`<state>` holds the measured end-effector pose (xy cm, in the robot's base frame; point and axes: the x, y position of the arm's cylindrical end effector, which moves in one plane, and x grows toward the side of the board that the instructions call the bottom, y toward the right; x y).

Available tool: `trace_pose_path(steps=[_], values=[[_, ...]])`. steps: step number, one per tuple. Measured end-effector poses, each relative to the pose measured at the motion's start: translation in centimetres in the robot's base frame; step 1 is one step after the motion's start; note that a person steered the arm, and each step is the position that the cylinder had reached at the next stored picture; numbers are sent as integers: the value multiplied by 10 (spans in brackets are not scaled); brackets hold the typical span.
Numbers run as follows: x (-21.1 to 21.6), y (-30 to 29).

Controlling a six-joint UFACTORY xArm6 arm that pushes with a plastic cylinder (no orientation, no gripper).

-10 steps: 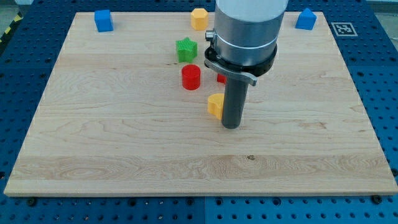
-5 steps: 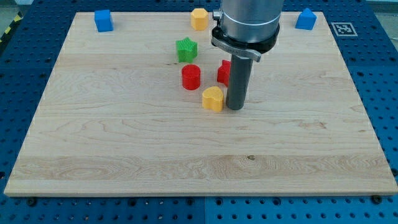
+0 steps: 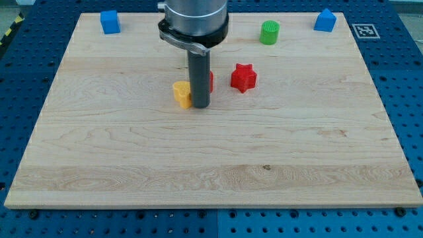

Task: Push the yellow heart to the center bottom

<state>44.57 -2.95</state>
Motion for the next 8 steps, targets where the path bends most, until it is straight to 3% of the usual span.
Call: trace_pose_path(steps=[5, 7, 8], values=[[-23, -75], [-28, -80], [-56, -77]])
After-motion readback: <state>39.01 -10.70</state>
